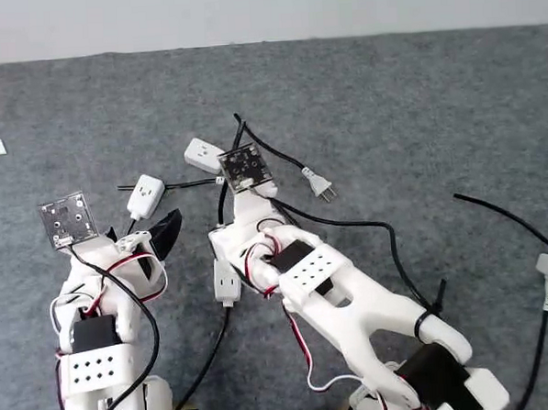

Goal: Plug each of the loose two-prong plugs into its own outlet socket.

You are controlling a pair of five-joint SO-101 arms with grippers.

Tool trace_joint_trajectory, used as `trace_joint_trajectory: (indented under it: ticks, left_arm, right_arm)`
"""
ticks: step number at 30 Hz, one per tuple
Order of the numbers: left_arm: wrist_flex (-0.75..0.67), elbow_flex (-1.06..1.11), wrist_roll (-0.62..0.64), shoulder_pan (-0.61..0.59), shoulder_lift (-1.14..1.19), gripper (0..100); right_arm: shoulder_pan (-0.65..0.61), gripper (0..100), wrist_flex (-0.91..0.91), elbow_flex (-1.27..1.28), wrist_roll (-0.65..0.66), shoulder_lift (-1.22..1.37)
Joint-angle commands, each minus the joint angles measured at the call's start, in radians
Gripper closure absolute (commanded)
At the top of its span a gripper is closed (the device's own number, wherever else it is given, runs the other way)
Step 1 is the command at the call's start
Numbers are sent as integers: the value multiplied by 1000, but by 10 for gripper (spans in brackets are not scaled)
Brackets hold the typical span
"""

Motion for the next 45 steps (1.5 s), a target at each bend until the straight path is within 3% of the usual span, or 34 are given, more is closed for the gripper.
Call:
trace_joint_trajectory:
  ticks: [1, 16, 22, 28, 34, 37, 45]
  left_arm:
    - [-5, -10, 2, -6, -17, 621]
    - [81, -28, -60, 34, -8, 621]
    - [124, -205, -74, 32, 315, 621]
    - [164, -421, -288, 32, 664, 621]
    - [144, -437, -382, 66, 681, 621]
    - [152, -423, -493, 120, 683, 621]
    - [222, -386, -683, 176, 684, 621]
  right_arm:
    - [27, 990, 12, -55, 12, -21]
    - [30, 990, 21, -57, 14, -27]
    - [21, 990, 114, -63, 60, -102]
    - [18, 990, 226, -57, 118, -191]
    - [-58, 990, 346, -57, 278, -239]
    - [-105, 990, 400, -57, 345, -252]
    - [-119, 990, 484, -57, 470, -272]
